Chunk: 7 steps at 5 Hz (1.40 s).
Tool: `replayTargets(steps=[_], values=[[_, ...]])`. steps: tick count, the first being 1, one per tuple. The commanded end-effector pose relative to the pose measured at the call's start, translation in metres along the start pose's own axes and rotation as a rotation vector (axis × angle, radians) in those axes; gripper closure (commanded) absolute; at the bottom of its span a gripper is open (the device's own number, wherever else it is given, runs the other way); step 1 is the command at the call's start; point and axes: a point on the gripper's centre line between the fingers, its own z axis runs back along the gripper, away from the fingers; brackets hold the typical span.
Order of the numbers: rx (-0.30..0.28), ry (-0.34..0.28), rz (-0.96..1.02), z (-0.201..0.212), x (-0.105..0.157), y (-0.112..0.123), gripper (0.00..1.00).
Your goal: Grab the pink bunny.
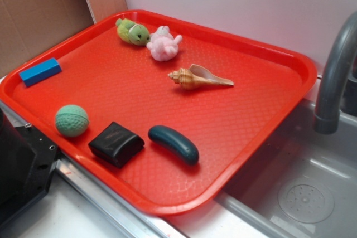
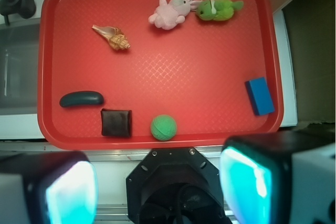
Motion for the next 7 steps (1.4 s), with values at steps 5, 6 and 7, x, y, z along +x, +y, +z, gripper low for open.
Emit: replayTargets(steps=[5,6,7], values=[[0.037,-0.067,0.496,-0.063,0.053,0.027,0.00],[0.086,0.050,0.574,-0.089,0.076,0.035,0.00],[0.098,-0.011,0.638,-0.118,0.106,0.035,0.00]])
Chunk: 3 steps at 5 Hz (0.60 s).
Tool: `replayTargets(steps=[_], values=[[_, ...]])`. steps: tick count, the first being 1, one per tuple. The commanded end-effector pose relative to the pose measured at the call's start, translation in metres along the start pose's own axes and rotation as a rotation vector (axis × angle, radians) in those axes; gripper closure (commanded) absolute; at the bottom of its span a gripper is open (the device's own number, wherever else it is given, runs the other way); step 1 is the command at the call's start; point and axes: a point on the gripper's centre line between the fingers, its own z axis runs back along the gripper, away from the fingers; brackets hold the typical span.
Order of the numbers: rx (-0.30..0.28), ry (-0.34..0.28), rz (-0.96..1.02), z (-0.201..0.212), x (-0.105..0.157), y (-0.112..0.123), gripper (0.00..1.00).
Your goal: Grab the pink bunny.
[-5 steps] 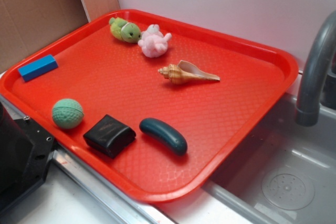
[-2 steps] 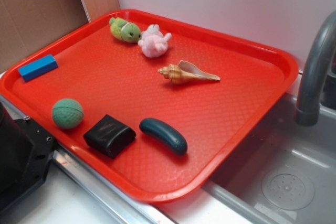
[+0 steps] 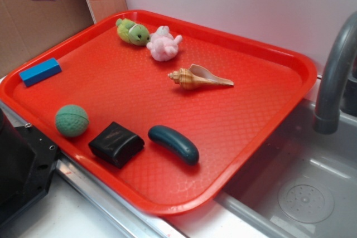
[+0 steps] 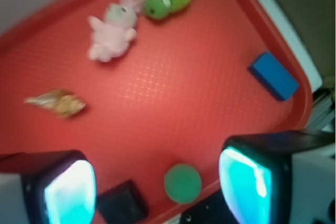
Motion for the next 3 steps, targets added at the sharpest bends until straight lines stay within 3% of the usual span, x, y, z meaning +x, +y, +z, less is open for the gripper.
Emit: replayTargets(steps=[1,2,3], values=[[-0.054,-0.114,0.149,-0.033,0.060,-0.024,0.00],[-0.081,-0.173,0.183,-0.052,0.073,-0.035,0.00],[-0.081,-0.178,0.192,-0.066,0.088,-0.040,0.00]])
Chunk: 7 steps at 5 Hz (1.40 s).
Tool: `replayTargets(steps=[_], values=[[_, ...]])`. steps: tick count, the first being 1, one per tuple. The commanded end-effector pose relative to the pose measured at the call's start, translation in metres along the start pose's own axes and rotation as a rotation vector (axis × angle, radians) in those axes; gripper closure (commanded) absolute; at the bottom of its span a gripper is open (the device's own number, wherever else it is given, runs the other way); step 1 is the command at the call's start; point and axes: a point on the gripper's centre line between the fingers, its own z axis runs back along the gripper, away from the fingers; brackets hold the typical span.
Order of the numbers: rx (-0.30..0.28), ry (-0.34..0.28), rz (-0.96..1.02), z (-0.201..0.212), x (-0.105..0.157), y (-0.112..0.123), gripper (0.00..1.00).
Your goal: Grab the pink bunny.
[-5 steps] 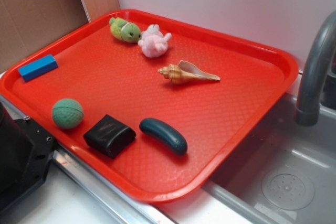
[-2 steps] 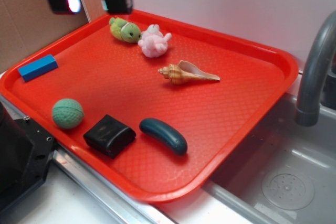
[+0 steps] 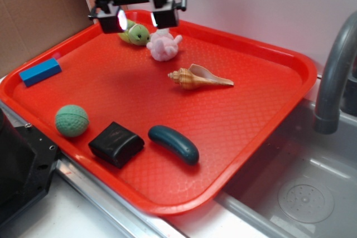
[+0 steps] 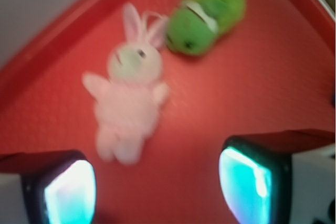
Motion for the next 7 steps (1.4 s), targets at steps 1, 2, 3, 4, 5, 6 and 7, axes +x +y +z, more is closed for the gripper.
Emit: replayTargets(steps=[1,2,3,4,5,6,7], values=[[-0.009,-0.034,0.037,-0.016,0.034,-0.006,0.00],[0.019,0.006,0.030,-0.038,0.040,-0.009,0.00],[0.100,0.065,0.044,-0.054,0.041,-0.015,0.04],[0.175,0.115,0.017,-0.059,0.034,-0.016,1.00],[0.156,0.145,-0.144,-0.016,0.026,-0.012,1.00],[0.018,0.101,-0.358,0.039,-0.008,0.014,1.00],[-0.041,0.048,-0.466,0.091,-0.038,0.032,1.00]])
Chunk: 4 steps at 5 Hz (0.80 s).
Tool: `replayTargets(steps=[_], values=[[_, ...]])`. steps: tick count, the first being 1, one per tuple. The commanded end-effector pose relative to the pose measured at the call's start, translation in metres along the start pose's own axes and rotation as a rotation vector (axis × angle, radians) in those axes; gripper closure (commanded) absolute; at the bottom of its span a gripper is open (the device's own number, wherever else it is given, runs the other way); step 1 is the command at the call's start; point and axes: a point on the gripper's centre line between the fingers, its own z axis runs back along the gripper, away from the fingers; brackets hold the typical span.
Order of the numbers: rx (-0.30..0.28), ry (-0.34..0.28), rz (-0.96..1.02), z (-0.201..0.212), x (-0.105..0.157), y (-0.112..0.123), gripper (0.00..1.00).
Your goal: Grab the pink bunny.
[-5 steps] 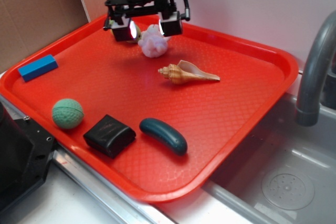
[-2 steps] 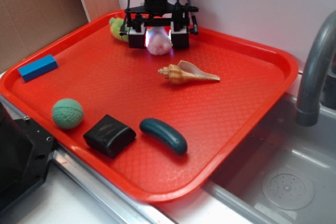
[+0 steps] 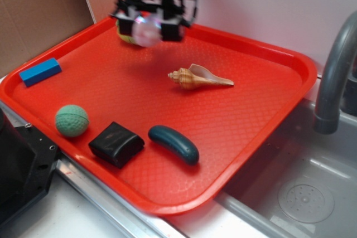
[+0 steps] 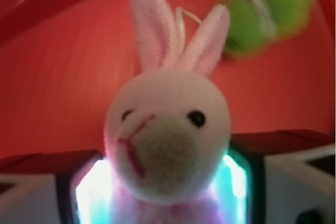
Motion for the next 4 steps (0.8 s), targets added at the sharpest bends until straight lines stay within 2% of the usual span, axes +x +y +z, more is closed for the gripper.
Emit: replayTargets(steps=[1,2,3,4], values=[[-0.061,-0.147,-0.151,0.066,-0.055,0.015,1.00],[-0.074,-0.188,-0.140,0.074,-0.067,0.023,1.00],[-0.080,-0.193,-0.141,0.074,-0.069,0.025,1.00],[-0.073,-0.161,-0.122,0.069,-0.062,0.025,1.00]])
